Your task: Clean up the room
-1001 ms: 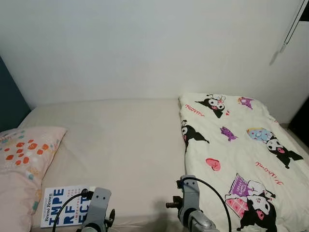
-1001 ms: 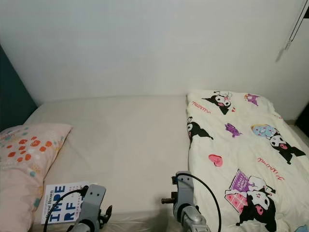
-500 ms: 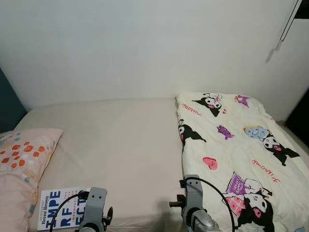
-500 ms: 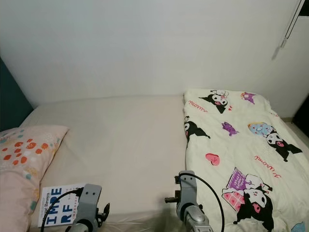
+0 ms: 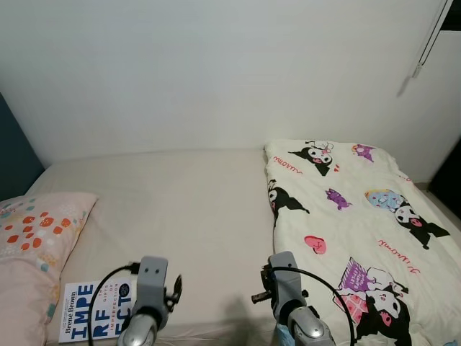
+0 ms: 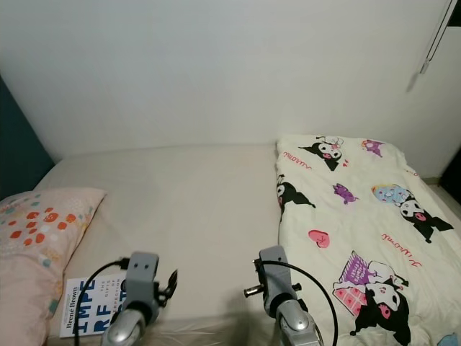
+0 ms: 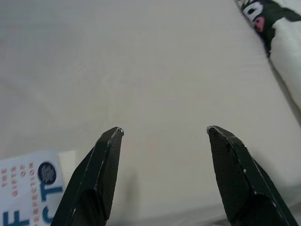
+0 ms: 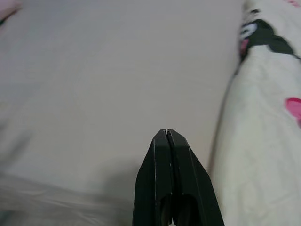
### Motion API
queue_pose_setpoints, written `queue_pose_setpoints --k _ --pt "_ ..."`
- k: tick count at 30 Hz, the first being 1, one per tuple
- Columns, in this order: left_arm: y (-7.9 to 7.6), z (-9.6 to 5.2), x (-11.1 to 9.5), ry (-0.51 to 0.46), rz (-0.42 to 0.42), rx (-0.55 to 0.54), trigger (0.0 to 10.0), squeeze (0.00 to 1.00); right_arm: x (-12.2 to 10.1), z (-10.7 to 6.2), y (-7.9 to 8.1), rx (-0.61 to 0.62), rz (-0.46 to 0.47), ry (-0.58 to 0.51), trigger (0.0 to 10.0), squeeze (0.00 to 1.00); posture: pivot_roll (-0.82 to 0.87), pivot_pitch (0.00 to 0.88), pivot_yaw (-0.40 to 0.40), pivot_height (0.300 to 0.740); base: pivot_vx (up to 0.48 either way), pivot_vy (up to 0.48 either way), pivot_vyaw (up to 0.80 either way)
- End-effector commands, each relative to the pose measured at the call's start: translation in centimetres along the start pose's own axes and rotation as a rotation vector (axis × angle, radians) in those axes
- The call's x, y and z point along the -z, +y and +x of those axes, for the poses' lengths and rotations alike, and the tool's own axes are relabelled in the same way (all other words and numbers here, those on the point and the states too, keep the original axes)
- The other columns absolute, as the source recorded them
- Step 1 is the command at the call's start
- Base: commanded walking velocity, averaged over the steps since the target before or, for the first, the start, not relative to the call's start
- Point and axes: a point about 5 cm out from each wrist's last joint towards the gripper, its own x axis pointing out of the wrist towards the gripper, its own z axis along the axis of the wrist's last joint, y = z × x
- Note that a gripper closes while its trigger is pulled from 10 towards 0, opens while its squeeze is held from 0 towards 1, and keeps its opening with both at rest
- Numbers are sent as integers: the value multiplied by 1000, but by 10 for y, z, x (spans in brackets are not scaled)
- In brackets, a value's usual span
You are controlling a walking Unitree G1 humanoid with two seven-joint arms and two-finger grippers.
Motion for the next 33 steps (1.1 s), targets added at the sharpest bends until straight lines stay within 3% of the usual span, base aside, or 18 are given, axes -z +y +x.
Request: queue_pose_setpoints --k 1,7,9,11,13,15,22,24,33 --pt "-1 3 -2 2 -41 -26 10000 0 0 -1 2 1 11 -17 10000 0 48 10 -6 740 0 0 0" --pt "-13 11 -13 -18 -56 -9 10000 0 -1 -2 6 -12 -20 -20 10000 0 47 11 -5 740 0 0 0" --pt "-27 17 -24 -48 -3 38 10000 0 -3 -3 6 -6 -43 -32 10000 0 44 6 -6 740 0 0 0" --pt "-30 18 -27 -56 17 50 10000 0 -6 -3 5 -2 -42 -45 10000 0 44 6 -6 740 0 0 0" --pt "-30 19 -28 -58 33 49 10000 0 -10 -4 3 3 -36 -60 10000 0 42 2 -10 740 0 0 0" --pt "-14 18 -26 -42 31 -15 10000 0 -24 -9 -9 4 -2 -134 10000 0 39 1 -14 740 0 0 0" --pt "-5 15 -33 -78 80 -13 10000 0 -33 -22 -16 -31 21 -162 10000 0 30 0 -17 740 0 0 0" --pt "-1 15 -39 -99 71 -40 10000 0 -36 -33 -18 -38 45 -169 10000 0 26 0 -19 740 0 0 0" --pt "-3 17 -54 -145 22 -92 10000 0 -48 -49 -30 -14 153 -194 10000 0 16 0 -32 740 0 0 0"
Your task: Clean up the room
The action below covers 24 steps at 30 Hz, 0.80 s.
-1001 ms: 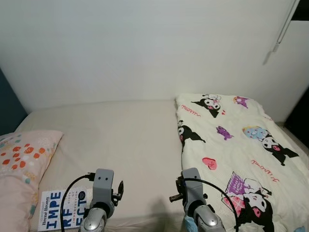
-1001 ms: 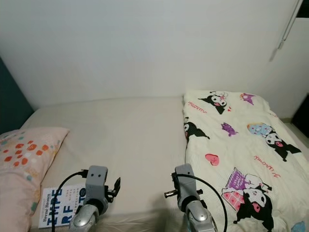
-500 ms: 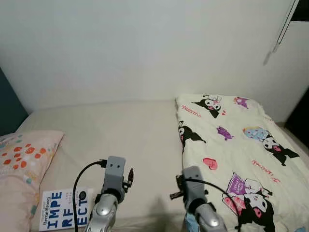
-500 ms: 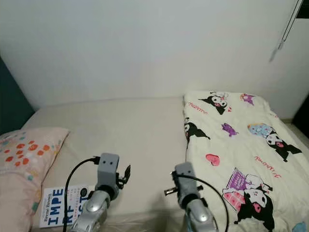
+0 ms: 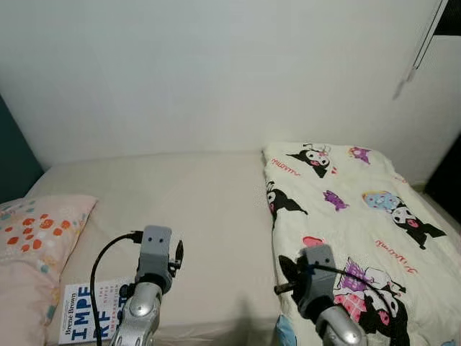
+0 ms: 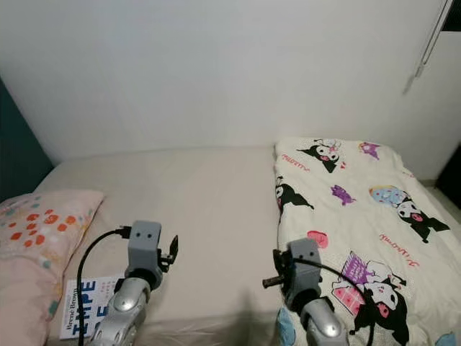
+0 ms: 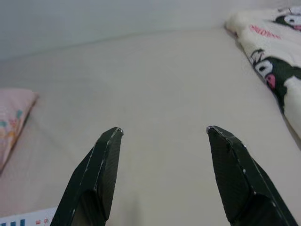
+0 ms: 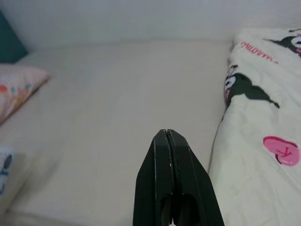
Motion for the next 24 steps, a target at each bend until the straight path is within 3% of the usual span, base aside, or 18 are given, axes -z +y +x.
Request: queue_pose_setpoints --k 1,7,13,20,24 --pt "-2 -1 -1 11 -26 -7 10000 0 1 -7 -2 26 40 4 10000 0 16 0 -32 740 0 0 0" --pt "-5 -6 -4 5 -35 36 10000 0 2 -15 -1 72 23 -9 10000 0 6 0 -11 740 0 0 0" --pt "12 -14 -7 3 -35 -67 10000 0 -10 -25 -1 134 -11 -55 10000 0 -10 0 5 740 0 0 0" --pt "6 -12 -9 15 25 -23 10000 0 -9 -21 -11 183 23 -32 10000 0 -26 0 28 740 0 0 0" --pt "-1 -10 -8 24 24 29 10000 0 -6 -20 -6 158 -4 9 10000 0 -47 7 54 740 0 0 0"
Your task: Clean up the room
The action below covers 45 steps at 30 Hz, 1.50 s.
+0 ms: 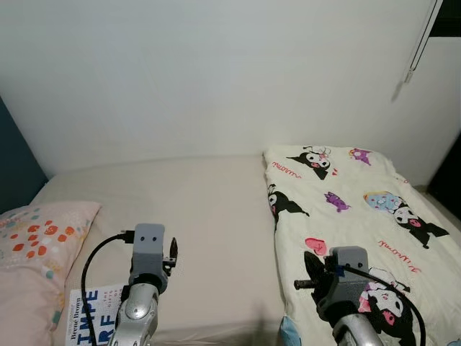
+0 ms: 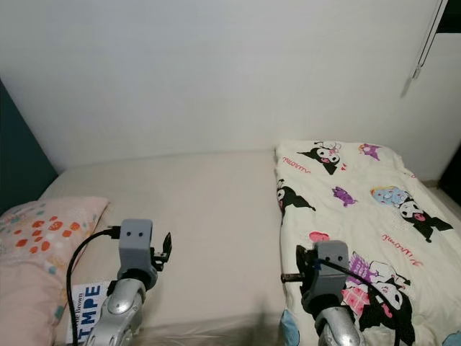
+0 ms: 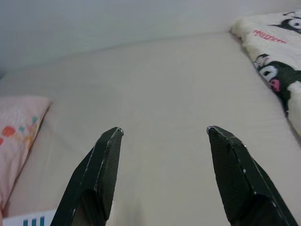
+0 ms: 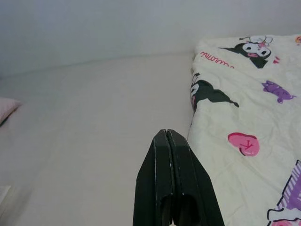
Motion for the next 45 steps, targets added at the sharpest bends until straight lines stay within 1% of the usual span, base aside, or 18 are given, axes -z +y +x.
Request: queue_pose_setpoints --k 1,4,5,7,10,11,12,15,20,23,24,27,29,31,34,38,42,45 --pt "0 0 4 26 18 20 10000 0 6 -1 3 -10 -4 39 10000 0 -47 7 54 740 0 0 0" --pt "1 -2 7 45 10 13 10000 0 7 -1 15 -67 -36 54 10000 0 -59 17 60 740 0 0 0" --pt "1 -2 7 45 10 13 10000 0 7 -1 15 -67 -36 54 10000 0 -59 17 60 740 0 0 0" --pt "3 -6 9 53 -11 6 10000 0 10 2 23 -81 -16 68 10000 0 -57 8 52 740 0 0 0" --pt "2 -7 11 75 19 11 10000 0 11 5 26 -81 15 75 10000 0 -34 0 54 740 0 0 0" --pt "2 -8 11 80 7 14 10000 0 11 7 28 -80 31 72 10000 0 -30 3 54 740 0 0 0" --pt "1 -7 11 94 5 16 10000 0 12 9 29 -80 22 75 10000 0 -28 0 56 740 0 0 0" --pt "1 -7 14 113 9 22 10000 0 16 10 29 -76 4 92 10000 0 -24 0 69 740 0 0 0" --pt "6 -6 18 128 19 26 10000 0 19 13 30 -57 -1 99 10000 0 -34 0 84 740 0 0 0" --pt "4 -6 17 125 12 43 10000 0 20 14 31 -70 -11 116 10000 0 -29 0 69 740 0 0 0" --pt "1 -6 16 122 15 64 10000 0 21 14 30 -79 -22 131 10000 0 -39 0 40 740 0 0 0" --pt "-2 -8 17 119 34 63 10000 0 20 14 31 -102 -34 131 10000 0 -43 0 22 740 0 0 0" --pt "-3 -10 18 123 30 53 10000 0 19 13 30 -110 -42 133 10000 0 -43 0 10 740 0 0 0" --pt "-4 -10 19 125 27 46 10000 0 19 13 28 -113 -47 135 10000 0 -42 0 -2 740 0 0 0" --pt "-11 -13 17 114 18 31 10000 0 20 13 21 -118 -66 146 10000 0 -25 0 -35 740 0 0 0" --pt "-10 -14 17 105 17 28 10000 0 20 14 20 -120 -70 145 10000 0 -14 0 -39 740 0 0 0" --pt "-7 -15 13 77 -3 16 10000 0 20 17 22 -121 -74 128 10000 0 -1 0 -34 740 0 0 0" --pt "-5 -14 11 81 -18 10 10000 0 19 19 22 -106 -67 119 10000 0 -5 0 -19 740 0 0 0"
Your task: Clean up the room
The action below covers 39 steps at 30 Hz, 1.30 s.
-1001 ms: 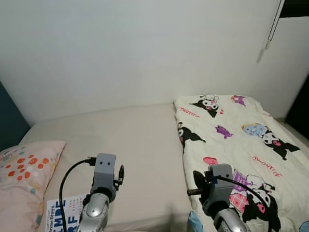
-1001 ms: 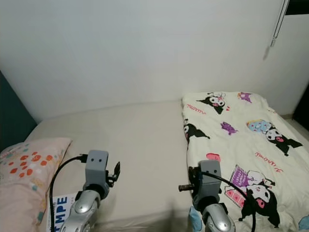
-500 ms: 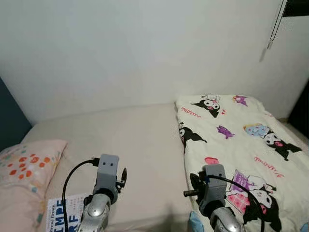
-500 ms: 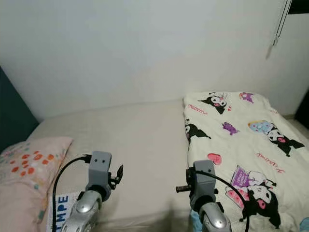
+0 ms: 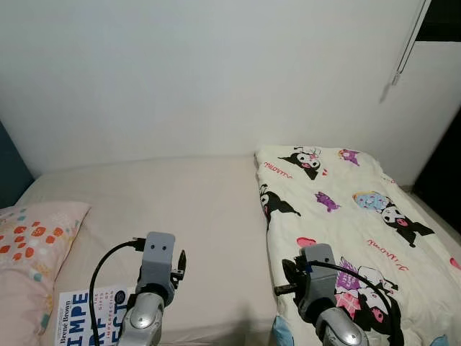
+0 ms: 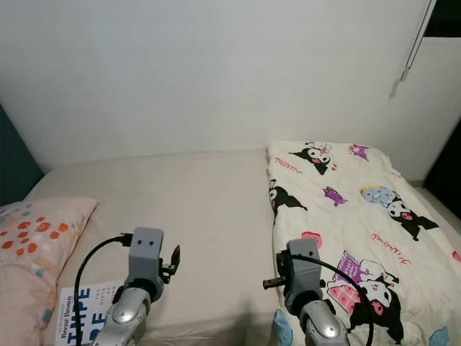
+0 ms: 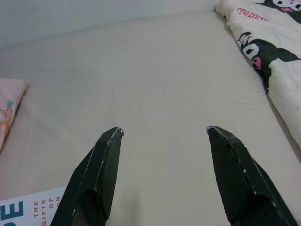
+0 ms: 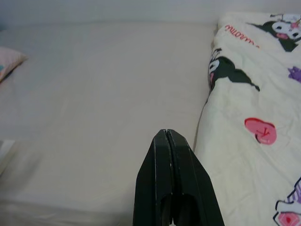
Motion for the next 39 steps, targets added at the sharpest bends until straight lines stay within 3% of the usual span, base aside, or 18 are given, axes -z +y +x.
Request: queue_pose_setpoints --k 1,18,26,39 --pt "1 0 -1 1 -16 -2 10000 0 2 1 1 10 -3 3 10000 0 -5 0 -19 740 0 0 0" --pt "2 4 -3 12 -2 23 10000 0 5 -4 -5 95 52 2 10000 0 -23 12 22 740 0 0 0" --pt "9 7 2 37 21 21 10000 0 10 4 1 91 56 34 10000 0 -18 0 39 740 0 0 0" --pt "10 4 6 55 -16 19 10000 0 10 12 7 80 77 31 10000 0 -5 0 39 740 0 0 0"
